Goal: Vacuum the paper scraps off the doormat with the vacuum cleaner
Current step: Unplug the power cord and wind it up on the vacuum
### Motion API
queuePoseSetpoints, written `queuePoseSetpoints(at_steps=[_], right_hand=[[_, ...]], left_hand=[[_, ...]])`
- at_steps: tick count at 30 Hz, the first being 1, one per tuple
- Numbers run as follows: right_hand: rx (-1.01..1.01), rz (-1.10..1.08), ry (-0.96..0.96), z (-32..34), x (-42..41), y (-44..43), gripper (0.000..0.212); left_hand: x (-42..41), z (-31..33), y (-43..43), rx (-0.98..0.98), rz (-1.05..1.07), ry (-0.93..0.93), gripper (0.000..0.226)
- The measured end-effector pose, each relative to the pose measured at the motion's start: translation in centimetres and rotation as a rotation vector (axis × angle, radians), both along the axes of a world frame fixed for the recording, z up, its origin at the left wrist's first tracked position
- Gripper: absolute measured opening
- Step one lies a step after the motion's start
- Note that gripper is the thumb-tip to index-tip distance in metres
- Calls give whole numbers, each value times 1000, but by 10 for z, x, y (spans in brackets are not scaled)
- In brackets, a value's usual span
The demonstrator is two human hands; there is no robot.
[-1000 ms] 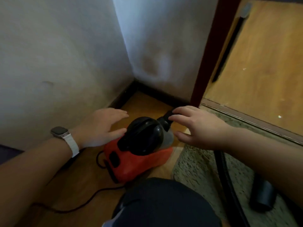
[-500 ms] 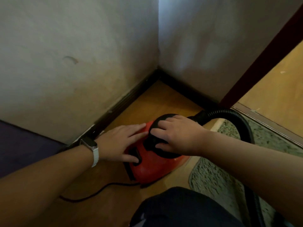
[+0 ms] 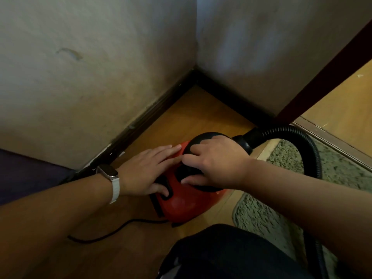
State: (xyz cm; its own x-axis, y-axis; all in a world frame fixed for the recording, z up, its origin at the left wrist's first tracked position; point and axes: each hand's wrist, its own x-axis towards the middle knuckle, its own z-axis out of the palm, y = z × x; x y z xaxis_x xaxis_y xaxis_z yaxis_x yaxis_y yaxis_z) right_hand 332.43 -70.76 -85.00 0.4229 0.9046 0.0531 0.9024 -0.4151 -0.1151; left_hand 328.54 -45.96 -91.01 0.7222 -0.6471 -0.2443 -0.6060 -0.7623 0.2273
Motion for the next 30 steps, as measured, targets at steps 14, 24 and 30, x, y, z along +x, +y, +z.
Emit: queuePoseSetpoints(at_steps=[14,24,30], right_hand=[[-52,-147,17,10,-17,-21,50],[-106,-220,193,55,-32,-40,50],[-181,-293,271,126,-42,-52,48]], left_hand=[[-34,29,-2,-51,268,-89,67],[-68,88,-41,-159,770,43,51],[-90,175,-59,-106,789,103,50]])
